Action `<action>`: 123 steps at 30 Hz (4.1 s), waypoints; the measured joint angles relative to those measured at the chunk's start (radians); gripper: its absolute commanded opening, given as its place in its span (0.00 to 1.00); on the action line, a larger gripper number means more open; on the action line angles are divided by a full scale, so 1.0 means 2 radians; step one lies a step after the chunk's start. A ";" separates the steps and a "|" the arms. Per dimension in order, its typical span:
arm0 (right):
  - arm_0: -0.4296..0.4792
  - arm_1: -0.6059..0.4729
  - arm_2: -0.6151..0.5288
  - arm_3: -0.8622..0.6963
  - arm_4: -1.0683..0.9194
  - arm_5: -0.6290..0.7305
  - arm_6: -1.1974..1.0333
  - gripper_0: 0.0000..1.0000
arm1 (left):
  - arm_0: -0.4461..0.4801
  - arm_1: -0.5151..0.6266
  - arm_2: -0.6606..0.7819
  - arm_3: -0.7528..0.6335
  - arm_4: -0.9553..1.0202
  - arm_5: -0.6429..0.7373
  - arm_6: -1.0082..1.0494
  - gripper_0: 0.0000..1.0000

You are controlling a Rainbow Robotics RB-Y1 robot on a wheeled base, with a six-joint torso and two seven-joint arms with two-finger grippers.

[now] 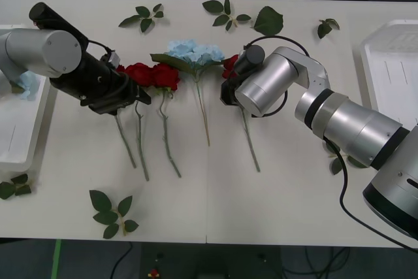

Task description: Place the red flowers into the right box and the blue flowers into the left box. If a person shows an open palm, hand one flower to the person first, then continue sorting.

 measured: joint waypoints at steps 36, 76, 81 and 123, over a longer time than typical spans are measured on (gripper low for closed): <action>0.007 -0.235 0.003 -0.223 -0.172 -0.019 0.069 0.00 | 0.000 0.001 -0.012 0.095 -0.032 -0.009 -0.100 1.00; 0.007 -0.415 0.003 -0.266 -0.473 -0.370 0.415 0.00 | -0.002 -0.034 -0.051 0.093 -0.068 -0.058 -0.088 1.00; 0.007 -0.410 0.003 -0.289 -0.473 -0.439 0.415 0.00 | -0.003 -0.035 -0.051 0.093 -0.069 -0.058 -0.088 1.00; 0.007 -0.370 0.003 -0.293 -0.430 -0.543 0.446 1.00 | -0.003 -0.035 -0.051 0.093 -0.071 -0.058 -0.088 1.00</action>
